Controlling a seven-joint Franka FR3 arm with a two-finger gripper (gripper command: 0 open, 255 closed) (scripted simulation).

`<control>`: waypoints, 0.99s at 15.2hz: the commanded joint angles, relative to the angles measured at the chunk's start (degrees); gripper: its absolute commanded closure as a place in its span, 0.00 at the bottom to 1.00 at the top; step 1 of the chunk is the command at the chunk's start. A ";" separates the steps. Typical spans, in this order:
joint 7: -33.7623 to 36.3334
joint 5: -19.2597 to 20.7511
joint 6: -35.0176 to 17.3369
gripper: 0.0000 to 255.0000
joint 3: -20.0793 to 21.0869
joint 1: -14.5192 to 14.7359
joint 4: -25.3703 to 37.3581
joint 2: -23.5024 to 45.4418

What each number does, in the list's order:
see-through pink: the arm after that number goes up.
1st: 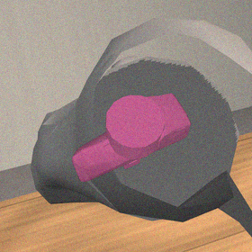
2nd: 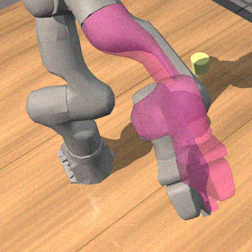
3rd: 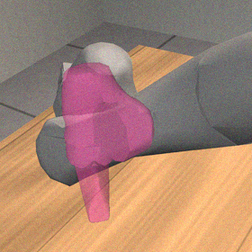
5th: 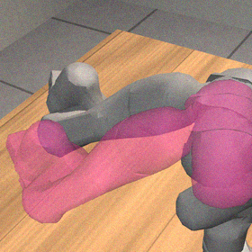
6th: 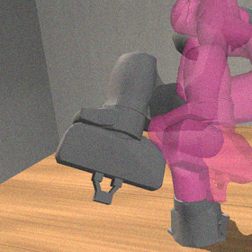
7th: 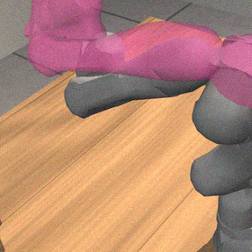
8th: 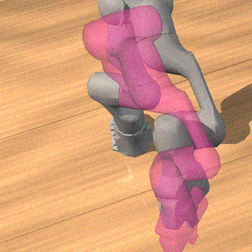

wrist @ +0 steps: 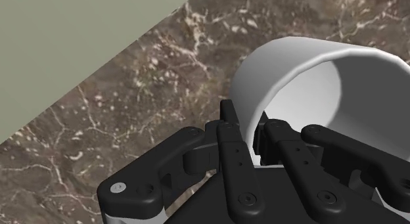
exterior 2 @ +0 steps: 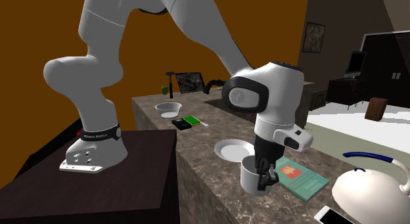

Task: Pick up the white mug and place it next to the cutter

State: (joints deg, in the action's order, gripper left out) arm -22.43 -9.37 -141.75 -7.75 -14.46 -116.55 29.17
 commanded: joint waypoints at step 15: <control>1.89 2.50 9.46 1.00 -1.48 1.02 0.15 -9.42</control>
State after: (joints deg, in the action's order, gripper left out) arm -20.66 -7.05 -132.86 -9.14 -13.52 -116.22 20.50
